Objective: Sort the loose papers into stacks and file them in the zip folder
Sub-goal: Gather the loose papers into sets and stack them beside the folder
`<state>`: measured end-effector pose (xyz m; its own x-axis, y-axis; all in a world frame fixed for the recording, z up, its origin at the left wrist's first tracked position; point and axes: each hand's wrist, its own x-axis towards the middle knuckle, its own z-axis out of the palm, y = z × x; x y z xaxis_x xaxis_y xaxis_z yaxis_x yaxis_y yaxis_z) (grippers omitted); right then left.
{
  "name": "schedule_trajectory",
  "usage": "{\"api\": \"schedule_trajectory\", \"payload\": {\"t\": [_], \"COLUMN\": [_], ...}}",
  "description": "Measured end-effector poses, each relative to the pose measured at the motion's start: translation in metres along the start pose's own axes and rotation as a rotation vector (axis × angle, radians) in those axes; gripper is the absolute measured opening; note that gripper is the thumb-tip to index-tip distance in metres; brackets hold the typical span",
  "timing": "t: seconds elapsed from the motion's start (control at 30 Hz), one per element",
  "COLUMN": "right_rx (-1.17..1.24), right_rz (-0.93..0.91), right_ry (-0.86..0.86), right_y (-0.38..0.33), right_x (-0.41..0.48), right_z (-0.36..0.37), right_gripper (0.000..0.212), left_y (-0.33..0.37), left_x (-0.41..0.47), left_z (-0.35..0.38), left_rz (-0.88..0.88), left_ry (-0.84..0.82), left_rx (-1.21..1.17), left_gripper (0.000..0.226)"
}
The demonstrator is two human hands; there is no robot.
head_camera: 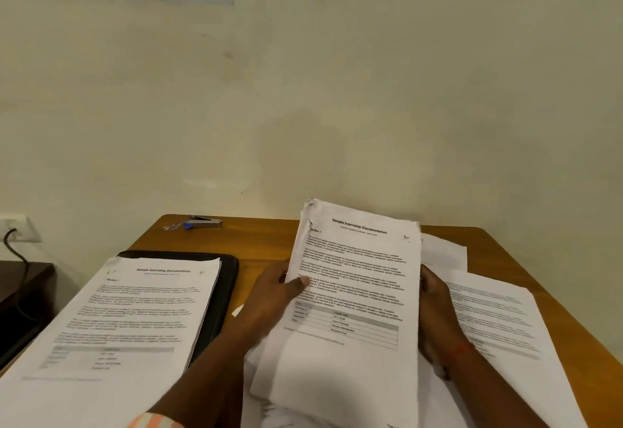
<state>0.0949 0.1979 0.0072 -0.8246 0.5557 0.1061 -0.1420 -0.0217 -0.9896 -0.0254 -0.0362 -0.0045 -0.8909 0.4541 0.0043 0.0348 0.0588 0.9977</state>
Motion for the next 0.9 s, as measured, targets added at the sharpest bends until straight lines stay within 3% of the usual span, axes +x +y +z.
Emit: {"api": "schedule_trajectory", "payload": {"t": [0.07, 0.17, 0.3, 0.37, 0.43, 0.57, 0.67, 0.9], "right_rx": [0.086, 0.305, 0.129, -0.062, -0.194, -0.151, -0.093, -0.043], "right_rz": [0.036, 0.122, 0.004, -0.11, -0.209, -0.339, -0.405, -0.402], "right_ry": [0.02, -0.02, -0.214, -0.176, -0.113, -0.043, -0.003, -0.022], "right_y": [0.002, 0.005, 0.006, 0.005, -0.007, -0.034, -0.046, -0.039], "right_x": [0.002, 0.004, -0.007, -0.008, -0.009, -0.021, -0.031, -0.04], "right_z": [0.0, -0.003, 0.006, 0.011, 0.015, 0.02, 0.026, 0.035], "right_gripper": [0.023, 0.053, 0.037, 0.041, 0.039, 0.027, 0.022, 0.025], "left_y": [0.003, 0.008, 0.013, 0.021, 0.031, 0.055, 0.061, 0.058], "left_x": [-0.003, -0.005, -0.009, -0.014, -0.021, -0.038, -0.044, -0.044], "left_z": [0.003, 0.005, 0.007, 0.008, 0.008, 0.011, 0.014, 0.017], "left_rz": [0.072, 0.155, 0.248, 0.314, 0.4, 0.612, 0.702, 0.67], "left_ry": [0.029, 0.105, 0.185, 0.24, 0.306, 0.468, 0.483, 0.422], "left_rx": [0.035, 0.06, 0.02, -0.05, -0.091, 0.019, 0.0, 0.019], "left_gripper": [0.026, 0.026, 0.046, 0.06, 0.054, 0.037, 0.033, 0.041]}}
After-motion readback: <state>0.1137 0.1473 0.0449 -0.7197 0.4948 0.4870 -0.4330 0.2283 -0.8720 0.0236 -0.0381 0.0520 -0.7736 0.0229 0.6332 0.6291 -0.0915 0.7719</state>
